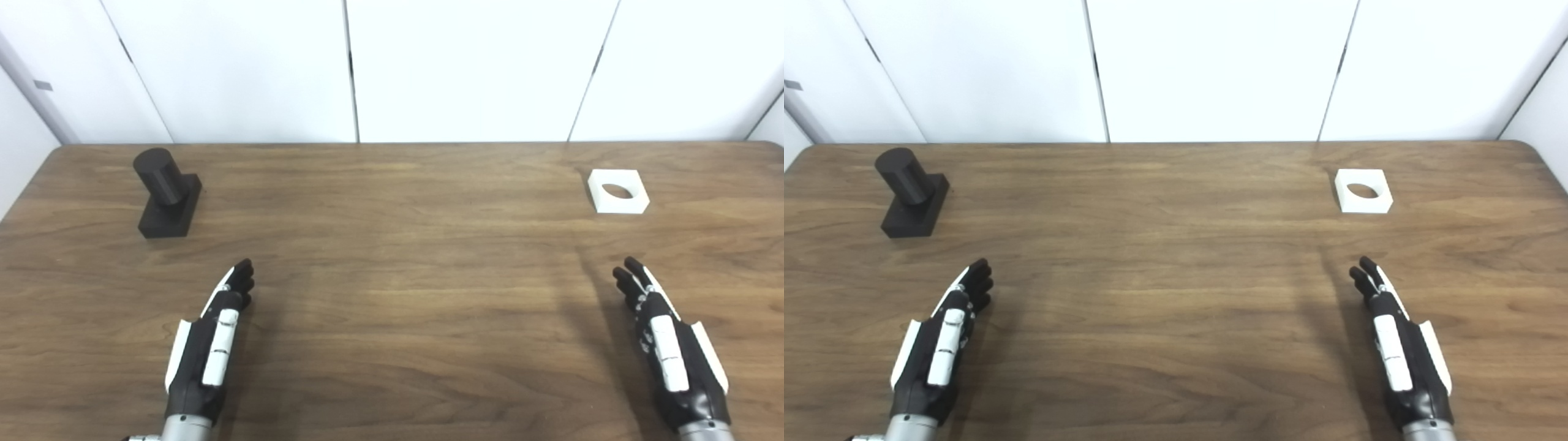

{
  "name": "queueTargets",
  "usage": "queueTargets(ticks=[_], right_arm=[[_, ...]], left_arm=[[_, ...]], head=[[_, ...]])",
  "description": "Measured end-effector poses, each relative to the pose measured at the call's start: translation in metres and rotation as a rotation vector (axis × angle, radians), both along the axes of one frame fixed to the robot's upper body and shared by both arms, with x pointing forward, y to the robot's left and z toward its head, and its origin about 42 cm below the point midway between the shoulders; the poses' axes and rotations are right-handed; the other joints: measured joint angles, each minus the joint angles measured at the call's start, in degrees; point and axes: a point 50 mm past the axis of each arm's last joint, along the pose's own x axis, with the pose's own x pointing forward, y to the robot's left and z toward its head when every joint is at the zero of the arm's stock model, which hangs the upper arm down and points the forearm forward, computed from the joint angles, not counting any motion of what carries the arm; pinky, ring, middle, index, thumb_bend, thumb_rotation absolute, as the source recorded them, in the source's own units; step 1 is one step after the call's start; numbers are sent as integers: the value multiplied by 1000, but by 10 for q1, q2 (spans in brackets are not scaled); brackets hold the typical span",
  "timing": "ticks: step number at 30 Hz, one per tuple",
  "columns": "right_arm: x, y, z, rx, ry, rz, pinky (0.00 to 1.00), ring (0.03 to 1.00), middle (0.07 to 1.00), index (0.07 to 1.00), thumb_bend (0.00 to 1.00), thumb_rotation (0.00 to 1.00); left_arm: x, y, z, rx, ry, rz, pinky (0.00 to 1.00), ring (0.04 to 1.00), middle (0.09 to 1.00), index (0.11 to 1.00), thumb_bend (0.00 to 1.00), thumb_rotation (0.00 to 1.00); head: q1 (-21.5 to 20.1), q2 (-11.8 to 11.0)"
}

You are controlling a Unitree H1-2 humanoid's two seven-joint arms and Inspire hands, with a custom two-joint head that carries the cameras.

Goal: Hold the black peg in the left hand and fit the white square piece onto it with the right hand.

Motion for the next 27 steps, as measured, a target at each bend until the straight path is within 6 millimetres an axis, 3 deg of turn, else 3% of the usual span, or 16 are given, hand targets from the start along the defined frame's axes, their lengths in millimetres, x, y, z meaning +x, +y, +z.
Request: queueTargets(ticks=[21,27], right_arm=[[0,0,0,0,0,-1,1000,946,914,937,449,1000],[-1,-3,1,1,-2,-10,993,946,911,930,456,1000]], left_arm=[[0,0,0,0,1,-6,944,944,944,925,501,930],[0,-3,0,21,1,2,915,919,920,900,544,897]], head=[[3,0],[54,-10]])
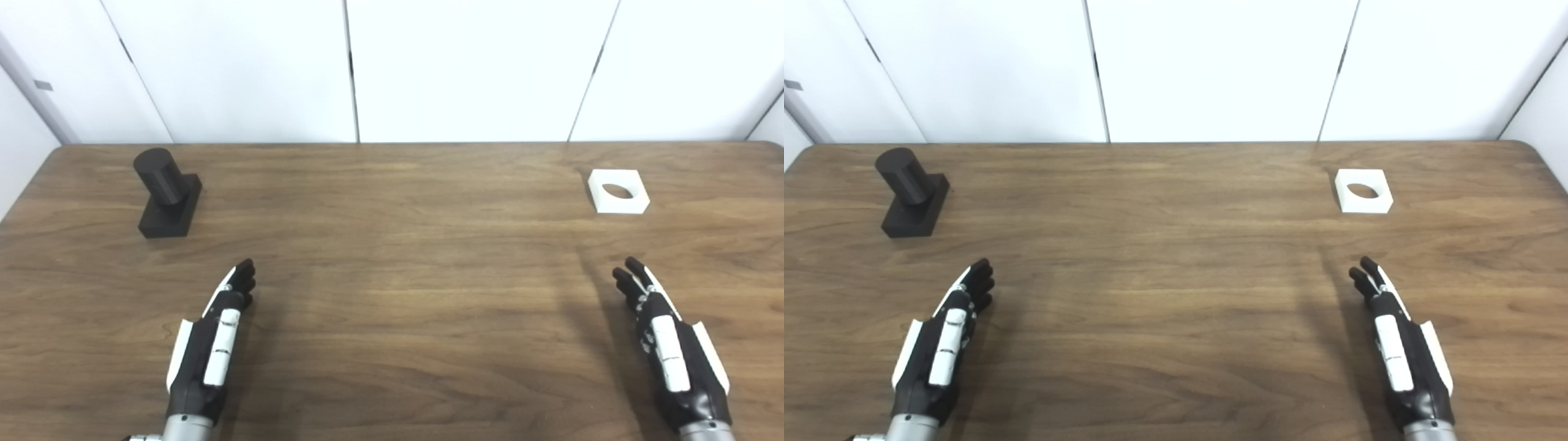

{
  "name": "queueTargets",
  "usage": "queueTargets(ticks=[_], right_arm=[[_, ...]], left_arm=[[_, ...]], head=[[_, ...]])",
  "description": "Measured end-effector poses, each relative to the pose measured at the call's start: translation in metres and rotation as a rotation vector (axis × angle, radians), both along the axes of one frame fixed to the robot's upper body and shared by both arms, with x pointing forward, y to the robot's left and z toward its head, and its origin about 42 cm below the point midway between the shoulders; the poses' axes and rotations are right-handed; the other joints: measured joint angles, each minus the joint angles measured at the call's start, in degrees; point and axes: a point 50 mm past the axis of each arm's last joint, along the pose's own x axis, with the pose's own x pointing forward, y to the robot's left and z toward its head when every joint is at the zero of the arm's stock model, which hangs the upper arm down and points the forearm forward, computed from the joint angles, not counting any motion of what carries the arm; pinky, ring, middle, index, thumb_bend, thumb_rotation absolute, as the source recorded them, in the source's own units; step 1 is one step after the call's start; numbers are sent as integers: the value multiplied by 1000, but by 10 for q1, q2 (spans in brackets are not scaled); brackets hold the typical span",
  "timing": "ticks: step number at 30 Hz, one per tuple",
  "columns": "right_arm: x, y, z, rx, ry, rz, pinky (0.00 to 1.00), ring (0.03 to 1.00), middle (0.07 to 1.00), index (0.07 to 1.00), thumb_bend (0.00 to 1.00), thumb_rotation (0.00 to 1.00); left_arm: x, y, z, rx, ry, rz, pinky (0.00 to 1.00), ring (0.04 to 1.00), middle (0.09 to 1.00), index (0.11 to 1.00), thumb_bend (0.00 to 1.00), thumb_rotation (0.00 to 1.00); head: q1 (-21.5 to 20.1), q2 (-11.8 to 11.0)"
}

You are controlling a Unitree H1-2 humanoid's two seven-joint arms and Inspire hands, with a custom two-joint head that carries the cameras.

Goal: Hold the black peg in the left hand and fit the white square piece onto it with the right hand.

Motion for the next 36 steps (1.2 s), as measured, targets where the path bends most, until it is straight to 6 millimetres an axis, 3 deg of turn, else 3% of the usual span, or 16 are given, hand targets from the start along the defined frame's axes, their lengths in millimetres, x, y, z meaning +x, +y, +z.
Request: queueTargets(ticks=[3,6,11,17,26,32,36], right_arm=[[0,-2,0,1,-2,-6,1000,951,919,940,446,1000],[0,-3,0,14,-3,-1,1000,974,933,956,452,1000],[1,-7,-6,48,-15,17,1000,999,972,993,408,1000],[3,-12,-7,20,-17,-4,993,918,894,901,477,1000],[4,-11,-7,16,-15,-15,964,901,877,885,495,1000],[4,-11,-8,11,-15,-15,974,901,869,882,524,1000],[4,-11,-8,-4,-17,-14,981,896,869,877,521,1000]], left_arm=[[0,-1,0,15,1,17,909,912,914,898,625,904],[0,-5,-1,11,2,10,950,931,928,902,640,889],[0,-11,-2,34,2,19,908,911,911,888,656,868],[1,-16,-4,53,1,34,895,918,905,879,626,861],[1,-21,-9,75,-24,38,849,912,906,880,530,822],[1,-24,-12,113,-43,53,841,907,914,888,448,636],[1,-25,-11,176,-45,76,845,888,893,883,509,476]], head=[[40,-17],[67,-32],[109,-60],[128,-78],[127,-88],[132,-97],[129,-97]])
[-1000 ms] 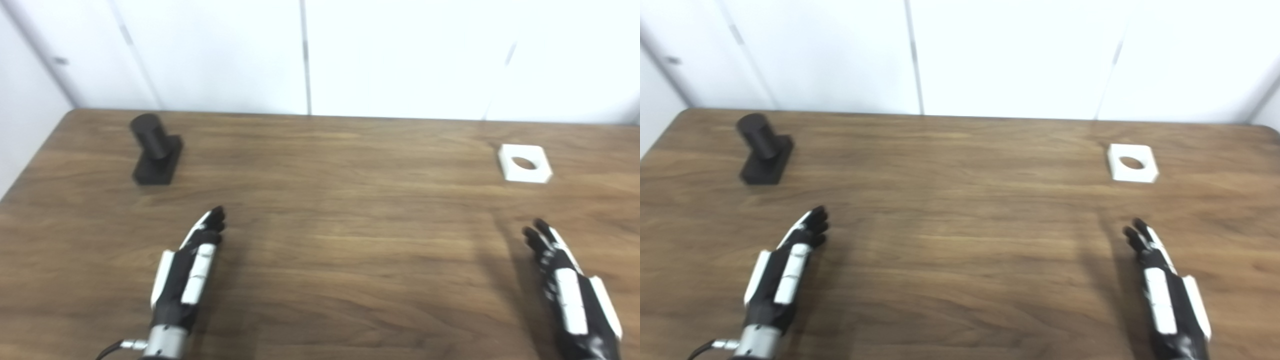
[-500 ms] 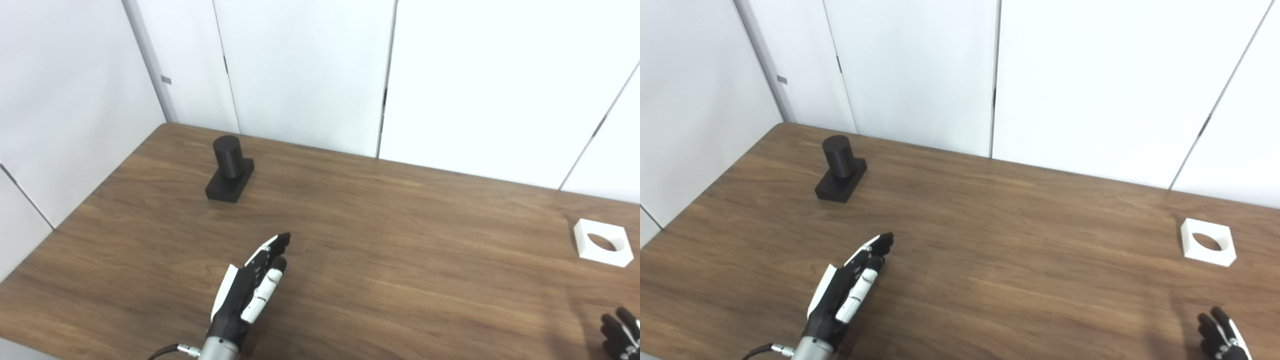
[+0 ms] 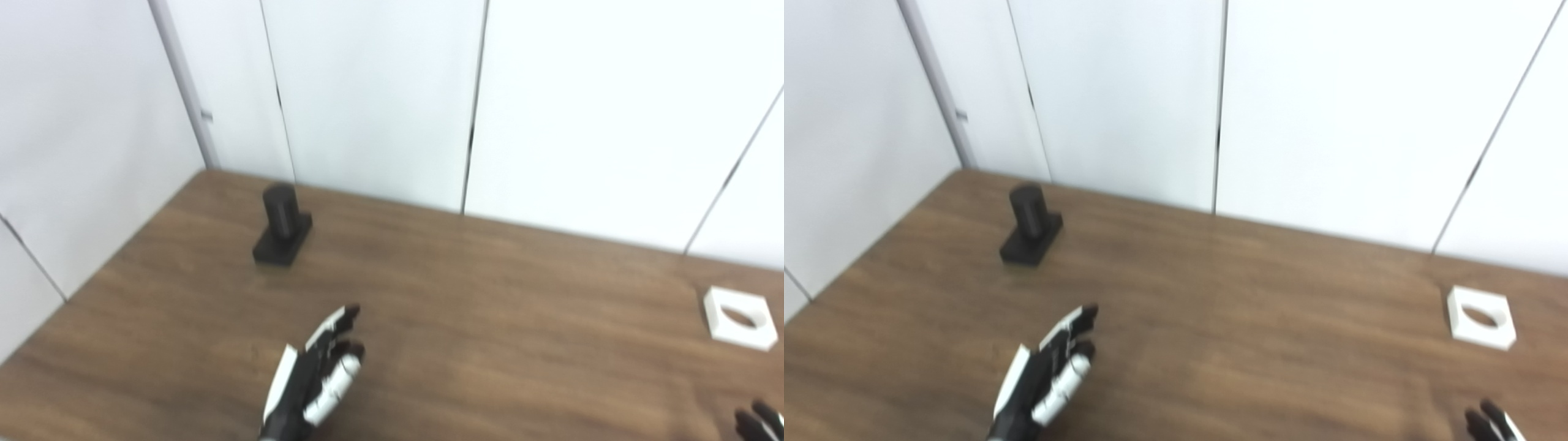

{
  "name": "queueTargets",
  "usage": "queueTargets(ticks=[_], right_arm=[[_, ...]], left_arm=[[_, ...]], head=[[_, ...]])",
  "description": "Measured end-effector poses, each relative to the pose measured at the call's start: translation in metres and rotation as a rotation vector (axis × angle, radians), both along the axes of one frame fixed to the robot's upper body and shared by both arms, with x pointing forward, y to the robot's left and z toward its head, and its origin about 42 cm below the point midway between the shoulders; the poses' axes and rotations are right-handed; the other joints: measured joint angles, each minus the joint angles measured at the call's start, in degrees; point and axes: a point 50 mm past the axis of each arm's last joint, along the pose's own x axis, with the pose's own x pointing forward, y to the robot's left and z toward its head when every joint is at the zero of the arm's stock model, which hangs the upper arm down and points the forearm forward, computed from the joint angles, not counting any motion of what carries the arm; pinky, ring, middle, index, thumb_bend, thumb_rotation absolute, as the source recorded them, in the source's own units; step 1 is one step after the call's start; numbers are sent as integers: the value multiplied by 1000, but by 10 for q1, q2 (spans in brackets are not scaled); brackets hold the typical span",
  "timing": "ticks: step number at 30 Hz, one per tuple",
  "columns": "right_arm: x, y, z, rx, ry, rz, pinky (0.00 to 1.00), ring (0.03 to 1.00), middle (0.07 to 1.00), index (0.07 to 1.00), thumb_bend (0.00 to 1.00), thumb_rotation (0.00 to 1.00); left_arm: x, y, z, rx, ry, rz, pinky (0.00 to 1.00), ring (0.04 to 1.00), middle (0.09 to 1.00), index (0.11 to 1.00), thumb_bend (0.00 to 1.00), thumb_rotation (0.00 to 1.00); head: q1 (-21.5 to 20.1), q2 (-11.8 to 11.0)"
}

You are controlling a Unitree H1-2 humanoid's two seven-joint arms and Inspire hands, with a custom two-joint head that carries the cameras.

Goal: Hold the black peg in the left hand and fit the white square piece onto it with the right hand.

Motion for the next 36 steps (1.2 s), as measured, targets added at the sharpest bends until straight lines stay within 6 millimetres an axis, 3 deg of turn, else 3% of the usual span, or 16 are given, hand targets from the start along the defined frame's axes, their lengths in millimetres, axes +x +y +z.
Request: queueTargets(ticks=[3,6,9,14,17,19,23,34,36], right_arm=[[0,0,0,-6,-2,-1,956,892,874,874,514,1000],[0,-1,0,-11,-3,-4,935,889,871,870,505,1000],[-1,-1,0,-17,0,-4,961,900,866,869,528,1000],[-3,-3,-1,-25,1,-18,963,890,859,864,554,1000],[-4,-3,-1,-32,3,-25,961,889,860,866,577,1000],[-4,-2,-1,-32,3,-23,966,891,861,866,577,1000],[-3,-1,-1,-32,-5,-17,928,873,850,853,578,1000],[-3,-1,-1,-26,-8,-26,888,870,848,846,605,991],[-3,-1,-1,-21,-9,-28,857,865,842,839,630,982]], left_arm=[[0,2,8,83,-10,43,847,887,886,863,563,362],[0,9,20,167,-59,117,864,884,877,846,608,310],[0,18,30,230,-57,198,897,905,891,846,709,371],[5,35,46,360,-16,341,922,912,905,851,730,444],[19,44,56,459,-8,427,882,900,878,839,773,510],[34,50,66,492,-25,493,818,887,867,831,786,506],[66,53,88,505,-84,563,787,882,877,843,795,547],[112,90,67,620,59,619,804,877,865,815,856,586],[119,94,66,626,75,627,846,891,877,824,850,599]], head=[[2,1],[2,2],[1,3],[-2,4],[-1,5],[-2,6],[-3,6],[-11,10],[-13,9]])
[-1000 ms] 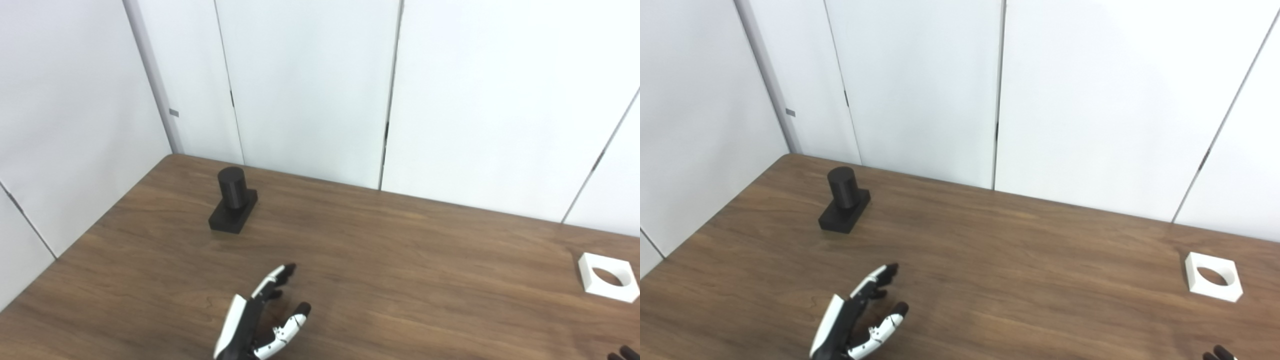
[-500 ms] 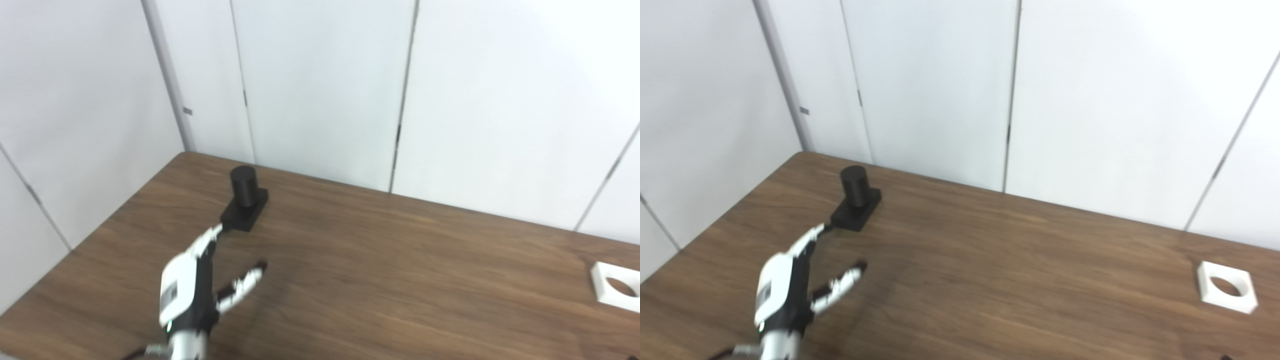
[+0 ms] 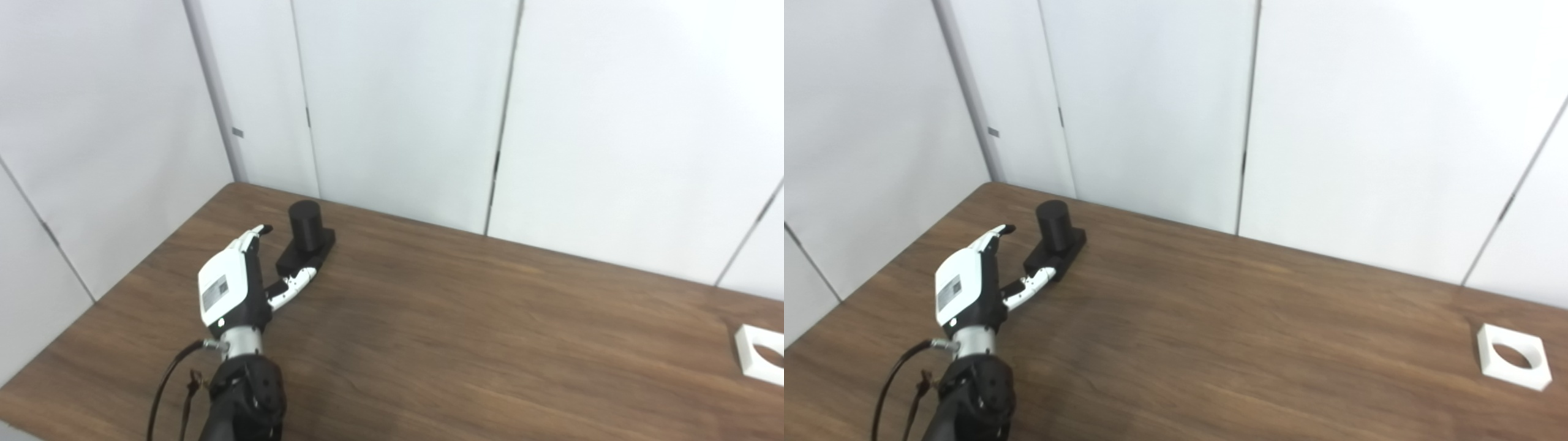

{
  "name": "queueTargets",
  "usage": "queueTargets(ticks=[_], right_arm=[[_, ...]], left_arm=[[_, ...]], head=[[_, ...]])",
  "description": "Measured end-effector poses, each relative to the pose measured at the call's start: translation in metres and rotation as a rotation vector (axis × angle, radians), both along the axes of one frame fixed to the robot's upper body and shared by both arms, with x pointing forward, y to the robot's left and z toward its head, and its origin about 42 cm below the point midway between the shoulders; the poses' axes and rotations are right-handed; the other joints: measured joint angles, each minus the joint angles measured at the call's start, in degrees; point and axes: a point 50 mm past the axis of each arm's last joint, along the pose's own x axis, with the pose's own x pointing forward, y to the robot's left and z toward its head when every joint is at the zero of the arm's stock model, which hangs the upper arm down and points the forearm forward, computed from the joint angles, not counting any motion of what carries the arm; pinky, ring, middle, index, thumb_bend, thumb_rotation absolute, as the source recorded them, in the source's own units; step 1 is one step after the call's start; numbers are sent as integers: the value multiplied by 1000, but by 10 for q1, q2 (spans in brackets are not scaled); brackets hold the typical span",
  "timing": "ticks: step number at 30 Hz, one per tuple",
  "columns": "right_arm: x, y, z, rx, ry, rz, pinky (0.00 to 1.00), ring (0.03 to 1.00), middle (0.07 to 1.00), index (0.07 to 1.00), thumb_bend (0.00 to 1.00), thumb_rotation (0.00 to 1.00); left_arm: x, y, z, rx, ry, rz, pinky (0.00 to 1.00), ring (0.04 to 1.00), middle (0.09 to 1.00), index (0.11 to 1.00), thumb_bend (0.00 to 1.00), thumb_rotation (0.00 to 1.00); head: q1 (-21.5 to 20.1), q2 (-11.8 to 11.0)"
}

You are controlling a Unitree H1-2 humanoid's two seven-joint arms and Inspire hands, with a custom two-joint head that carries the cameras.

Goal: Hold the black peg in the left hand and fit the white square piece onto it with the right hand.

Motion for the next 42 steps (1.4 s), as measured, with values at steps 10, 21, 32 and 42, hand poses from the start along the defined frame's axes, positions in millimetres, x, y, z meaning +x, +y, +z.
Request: queueTargets(ticks=[10,21,32,42], right_arm=[[0,2,1,7,-1,-5,858,859,835,836,623,979],[-2,5,0,15,-3,-5,873,871,846,844,633,984],[-3,5,1,1,5,-8,850,875,853,844,680,982],[-4,6,4,-1,18,-7,879,892,867,856,680,983]], left_arm=[[37,2,-13,1,78,23,868,883,865,806,877,584],[52,9,-27,54,167,39,872,895,882,824,921,624],[61,12,-43,50,208,71,897,899,896,842,938,628],[68,19,-52,74,263,101,911,914,905,850,936,631]], head=[[-4,4],[-9,4],[-10,5],[-11,8]])
